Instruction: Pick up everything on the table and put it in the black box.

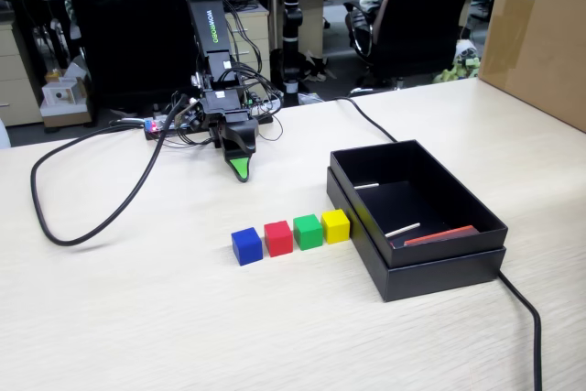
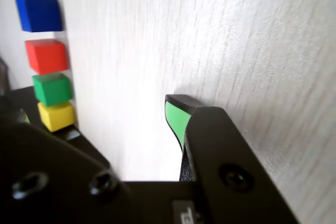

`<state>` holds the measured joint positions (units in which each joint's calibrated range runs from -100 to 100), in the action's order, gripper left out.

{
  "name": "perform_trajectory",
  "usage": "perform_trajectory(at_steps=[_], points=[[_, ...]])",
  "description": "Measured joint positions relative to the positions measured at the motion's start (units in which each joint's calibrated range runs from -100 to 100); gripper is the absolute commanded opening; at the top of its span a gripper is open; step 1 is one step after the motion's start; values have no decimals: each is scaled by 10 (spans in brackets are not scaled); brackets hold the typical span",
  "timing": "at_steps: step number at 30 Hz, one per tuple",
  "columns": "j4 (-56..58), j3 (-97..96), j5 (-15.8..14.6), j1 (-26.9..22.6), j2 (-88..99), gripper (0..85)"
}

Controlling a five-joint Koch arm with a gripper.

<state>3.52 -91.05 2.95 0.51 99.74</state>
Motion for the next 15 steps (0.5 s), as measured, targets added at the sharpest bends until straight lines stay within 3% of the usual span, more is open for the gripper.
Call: perform_trajectory(at_steps=[7,15], points=[[196,129,-10,5,-26,473],[396,444,-8,16,-256,471]])
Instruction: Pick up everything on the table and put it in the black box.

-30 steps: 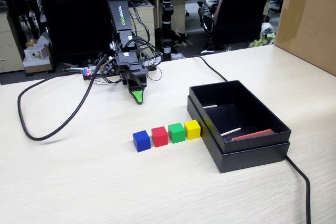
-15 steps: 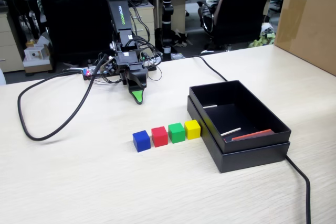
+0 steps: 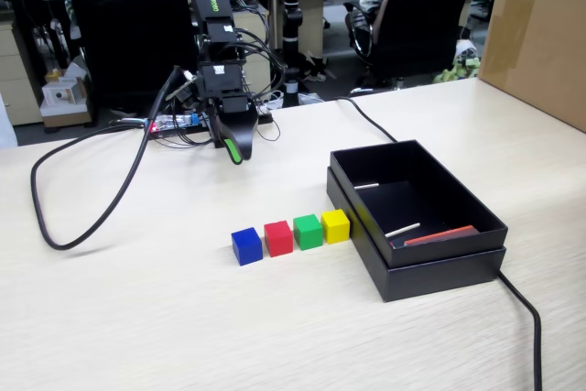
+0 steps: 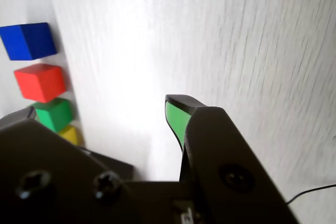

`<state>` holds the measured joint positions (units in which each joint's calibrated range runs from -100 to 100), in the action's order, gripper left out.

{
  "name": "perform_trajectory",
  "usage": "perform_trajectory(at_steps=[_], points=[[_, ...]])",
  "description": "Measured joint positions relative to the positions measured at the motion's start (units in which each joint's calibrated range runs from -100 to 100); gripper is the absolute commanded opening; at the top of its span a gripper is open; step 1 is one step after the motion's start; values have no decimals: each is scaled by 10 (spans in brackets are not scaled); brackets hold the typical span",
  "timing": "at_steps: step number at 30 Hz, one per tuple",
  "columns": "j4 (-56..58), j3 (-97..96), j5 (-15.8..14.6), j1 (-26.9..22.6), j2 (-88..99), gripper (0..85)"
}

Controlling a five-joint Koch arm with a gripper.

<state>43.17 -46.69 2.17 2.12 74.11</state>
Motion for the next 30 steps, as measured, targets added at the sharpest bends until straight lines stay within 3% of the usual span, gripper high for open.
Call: perform_trajectory(at_steps=[8,14,21,30], points=[[105,309,15,14,-317,469],[112,446,36,17,-536,469],[120,555,40,18,-729,463],[128,609,40,21,-810,449]])
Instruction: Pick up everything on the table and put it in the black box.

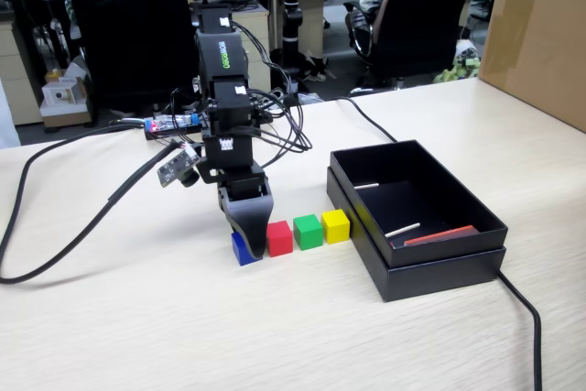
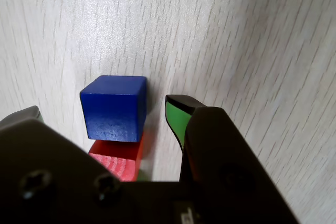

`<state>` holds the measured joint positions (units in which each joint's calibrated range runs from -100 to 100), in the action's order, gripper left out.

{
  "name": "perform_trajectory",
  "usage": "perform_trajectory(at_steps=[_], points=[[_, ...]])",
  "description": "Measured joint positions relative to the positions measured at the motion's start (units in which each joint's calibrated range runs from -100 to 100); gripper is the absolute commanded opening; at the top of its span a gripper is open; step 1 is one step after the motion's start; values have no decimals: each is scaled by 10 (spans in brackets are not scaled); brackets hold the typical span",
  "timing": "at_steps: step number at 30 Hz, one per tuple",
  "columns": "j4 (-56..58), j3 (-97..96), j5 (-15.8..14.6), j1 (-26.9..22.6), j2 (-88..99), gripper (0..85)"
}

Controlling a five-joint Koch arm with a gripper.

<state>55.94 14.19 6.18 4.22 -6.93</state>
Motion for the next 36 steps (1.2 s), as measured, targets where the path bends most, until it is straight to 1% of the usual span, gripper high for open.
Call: perform_trajectory(at_steps=[2,4,5,10,13,18,20,21,22,23,24,25,26,27,28,29,33,36], points=[[6,9,0,1,-14,441],[7,11,0,2,-26,400],[10,22,0,3,-34,310],[10,48,0,5,-53,101],[11,68,0,9,-65,16],[11,73,0,14,-61,9],[12,71,0,17,-28,9],[12,72,0,17,-4,9],[12,72,0,14,61,9],[12,83,0,3,117,9],[12,83,0,3,119,11],[12,91,1,-7,142,11],[12,107,1,-55,197,11],[12,108,1,-55,197,11],[13,131,-6,-92,198,11],[13,132,-6,-92,198,11],[13,171,-16,-150,179,11],[13,183,-33,-181,70,12]])
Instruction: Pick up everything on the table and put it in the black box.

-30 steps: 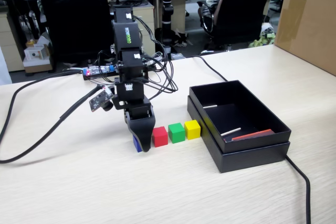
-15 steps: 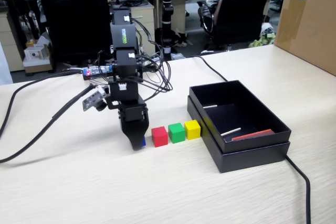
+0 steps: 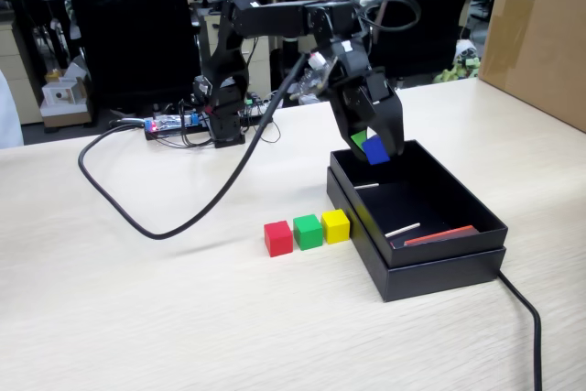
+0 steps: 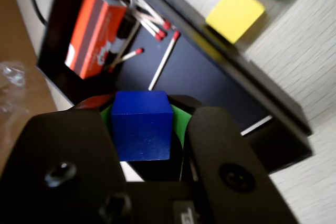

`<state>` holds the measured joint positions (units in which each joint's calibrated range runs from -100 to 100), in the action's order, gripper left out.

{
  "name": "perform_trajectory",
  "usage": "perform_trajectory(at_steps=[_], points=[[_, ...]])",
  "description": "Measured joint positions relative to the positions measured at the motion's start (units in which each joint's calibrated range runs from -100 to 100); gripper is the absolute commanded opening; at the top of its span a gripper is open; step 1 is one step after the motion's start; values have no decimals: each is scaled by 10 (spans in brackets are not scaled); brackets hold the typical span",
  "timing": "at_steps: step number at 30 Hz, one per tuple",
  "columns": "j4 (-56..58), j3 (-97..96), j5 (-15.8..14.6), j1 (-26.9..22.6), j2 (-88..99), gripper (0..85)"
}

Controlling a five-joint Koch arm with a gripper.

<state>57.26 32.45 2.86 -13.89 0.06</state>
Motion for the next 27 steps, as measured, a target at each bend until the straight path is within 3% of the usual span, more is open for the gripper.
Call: perform_trajectory(at_steps=[9,12,16,25,27], points=[[0,63,-23,-17,-170,13],[0,64,-24,-17,-189,66],[0,65,-24,-16,-219,70],[3,65,-25,-16,-236,390],[5,65,-26,-16,-234,422]])
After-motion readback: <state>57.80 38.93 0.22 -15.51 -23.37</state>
